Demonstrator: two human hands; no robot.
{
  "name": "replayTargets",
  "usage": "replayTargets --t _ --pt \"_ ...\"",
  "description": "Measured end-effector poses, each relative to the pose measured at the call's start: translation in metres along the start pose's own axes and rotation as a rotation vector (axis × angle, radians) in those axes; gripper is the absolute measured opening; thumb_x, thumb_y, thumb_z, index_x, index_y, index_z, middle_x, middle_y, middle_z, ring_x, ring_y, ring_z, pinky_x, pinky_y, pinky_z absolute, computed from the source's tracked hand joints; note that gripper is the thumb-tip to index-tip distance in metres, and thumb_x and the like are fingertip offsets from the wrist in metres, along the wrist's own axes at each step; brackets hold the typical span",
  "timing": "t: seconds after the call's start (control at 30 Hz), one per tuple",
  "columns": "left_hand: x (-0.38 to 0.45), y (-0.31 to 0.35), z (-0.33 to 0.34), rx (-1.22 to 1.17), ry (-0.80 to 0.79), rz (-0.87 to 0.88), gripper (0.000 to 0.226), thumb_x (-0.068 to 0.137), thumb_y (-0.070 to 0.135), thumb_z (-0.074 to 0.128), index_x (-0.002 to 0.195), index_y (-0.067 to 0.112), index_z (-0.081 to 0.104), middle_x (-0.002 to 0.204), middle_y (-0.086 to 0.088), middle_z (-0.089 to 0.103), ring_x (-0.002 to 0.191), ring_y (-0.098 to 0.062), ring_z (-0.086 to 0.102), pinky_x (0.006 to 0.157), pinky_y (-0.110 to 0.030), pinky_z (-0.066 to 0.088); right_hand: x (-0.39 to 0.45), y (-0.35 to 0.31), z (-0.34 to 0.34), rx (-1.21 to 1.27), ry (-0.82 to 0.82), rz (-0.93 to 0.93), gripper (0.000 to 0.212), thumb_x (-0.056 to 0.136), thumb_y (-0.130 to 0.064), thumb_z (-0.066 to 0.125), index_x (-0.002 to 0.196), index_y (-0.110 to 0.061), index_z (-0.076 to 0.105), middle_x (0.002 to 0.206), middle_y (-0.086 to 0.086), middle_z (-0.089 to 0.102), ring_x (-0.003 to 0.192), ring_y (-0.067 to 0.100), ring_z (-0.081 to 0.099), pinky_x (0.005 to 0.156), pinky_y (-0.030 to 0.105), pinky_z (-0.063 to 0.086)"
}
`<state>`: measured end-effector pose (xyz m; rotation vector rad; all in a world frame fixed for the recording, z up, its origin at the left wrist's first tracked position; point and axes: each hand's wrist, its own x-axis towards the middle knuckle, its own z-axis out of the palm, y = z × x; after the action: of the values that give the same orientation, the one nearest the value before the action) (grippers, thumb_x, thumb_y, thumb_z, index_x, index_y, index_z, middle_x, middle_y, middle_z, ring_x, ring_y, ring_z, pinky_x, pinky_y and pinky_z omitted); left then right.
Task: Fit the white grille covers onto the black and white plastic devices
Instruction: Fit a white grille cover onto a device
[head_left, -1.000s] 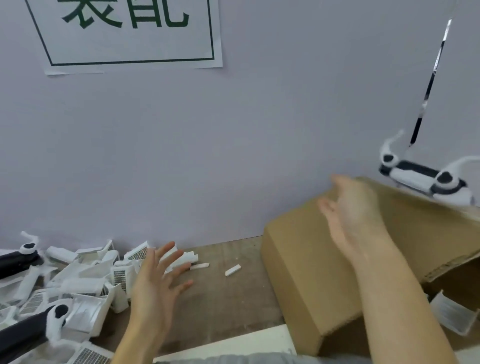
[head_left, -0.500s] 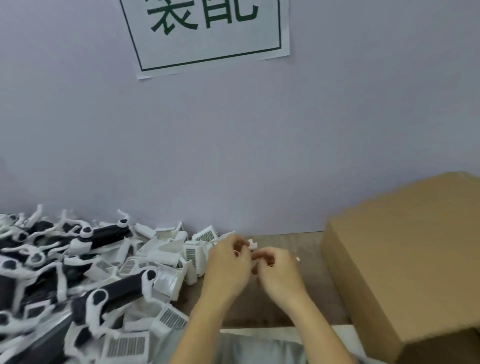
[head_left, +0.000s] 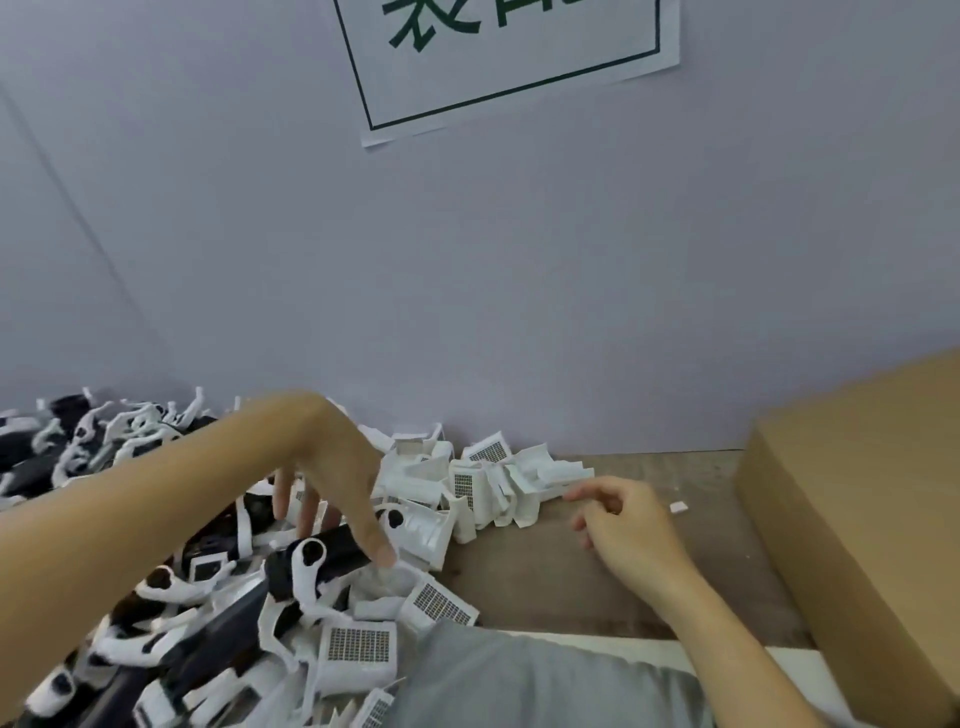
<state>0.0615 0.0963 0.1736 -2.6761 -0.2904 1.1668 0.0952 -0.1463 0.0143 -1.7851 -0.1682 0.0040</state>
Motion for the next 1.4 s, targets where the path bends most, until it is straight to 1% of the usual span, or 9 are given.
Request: replayTargets --t 0.23,0.5,0.67,0.77,0.97,1.07,1.23,1.3,1.4 --pt "0.010 -0.008 0.028 0.007 0.277 -0.006 0.032 0.081 0.044 0.068 0.091 0.015 0.057 0.082 -0.001 0.056 0.066 -0.019 0.048 0.055 -0.024 0.036 -0.004 -0.003 0.001 -0.011 -0.030 0.017 0.037 0.091 0.002 0.043 0.090 -0.021 0.072 0.071 -0.003 0.069 0.054 0.005 0.057 0.045 0.012 0.041" --pt "-0.017 0.022 0.005 -0.731 0.804 0.088 0.033 0.082 0.029 0.075 0.101 0.006 0.059 0.071 -0.002 0.060 0.054 -0.015 0.055 0.049 -0.024 0.045 -0.004 -0.006 0.005 0.079 0.043 -0.045 0.033 0.095 -0.001 0.048 0.088 -0.023 0.072 0.068 -0.003 0.068 0.050 0.002 0.055 0.044 0.014 0.040" --pt "0.014 0.100 0.050 -1.635 0.654 0.309 0.027 0.076 0.021 0.083 0.089 0.001 0.071 0.079 -0.016 0.074 0.067 -0.027 0.070 0.069 -0.039 0.059 -0.005 -0.009 0.004 0.120 0.104 -0.105 0.034 0.097 -0.001 0.049 0.092 -0.025 0.072 0.075 -0.005 0.071 0.067 0.006 0.065 0.059 0.017 0.051" --pt "0.033 0.139 0.070 -1.917 0.635 0.279 0.029 0.072 0.030 0.086 0.085 0.008 0.073 0.068 -0.005 0.073 0.062 -0.020 0.070 0.057 -0.031 0.055 -0.003 -0.006 0.003 0.060 0.135 -0.127 0.033 0.098 -0.001 0.048 0.094 -0.025 0.070 0.091 -0.004 0.071 0.087 0.010 0.066 0.070 0.019 0.049" --pt "0.053 0.134 0.074 -2.261 0.516 0.278 0.022 0.089 0.035 0.066 0.097 0.014 0.068 0.098 -0.013 0.071 0.090 -0.038 0.069 0.075 -0.061 0.055 0.000 0.000 -0.002 -0.053 0.252 -0.122 0.029 0.094 -0.005 0.050 0.095 -0.027 0.067 0.091 -0.009 0.068 0.075 0.006 0.061 0.060 0.016 0.041" --pt "0.056 0.141 0.075 -2.318 0.621 0.438 0.019 0.089 0.024 0.073 0.096 0.006 0.071 0.090 -0.014 0.075 0.071 -0.036 0.071 0.067 -0.054 0.053 -0.009 -0.006 0.005 -0.085 0.067 -0.318 0.036 0.086 -0.010 0.056 0.113 -0.031 0.065 0.108 -0.016 0.066 0.101 0.002 0.060 0.082 0.017 0.047" --pt "0.064 0.160 0.072 -2.338 0.791 0.539 0.019 0.090 0.020 0.072 0.102 0.006 0.073 0.091 -0.012 0.077 0.086 -0.024 0.075 0.084 -0.041 0.060 -0.013 -0.008 0.018 -0.222 -0.187 -0.411 0.064 0.078 -0.042 0.059 0.140 -0.035 0.043 0.130 -0.020 0.053 0.123 0.000 0.050 0.100 0.024 0.044" --pt "0.064 0.164 0.070 -2.408 0.669 0.671 0.015 0.096 0.016 0.063 0.105 0.008 0.072 0.100 -0.017 0.076 0.090 -0.026 0.074 0.088 -0.042 0.058 -0.011 -0.006 0.018 -0.226 -0.121 -0.323 0.070 0.071 -0.055 0.061 0.136 -0.033 0.043 0.126 -0.017 0.052 0.116 0.001 0.053 0.094 0.024 0.046" --pt "0.068 0.170 0.073 -2.283 0.722 0.728 0.015 0.096 0.012 0.062 0.108 0.012 0.072 0.102 -0.012 0.076 0.098 -0.024 0.072 0.090 -0.038 0.056 -0.008 -0.004 0.015 -0.189 -0.025 -0.297 0.024 0.074 -0.038 0.071 0.098 -0.034 0.065 0.090 -0.011 0.070 0.082 0.003 0.065 0.064 0.019 0.048"
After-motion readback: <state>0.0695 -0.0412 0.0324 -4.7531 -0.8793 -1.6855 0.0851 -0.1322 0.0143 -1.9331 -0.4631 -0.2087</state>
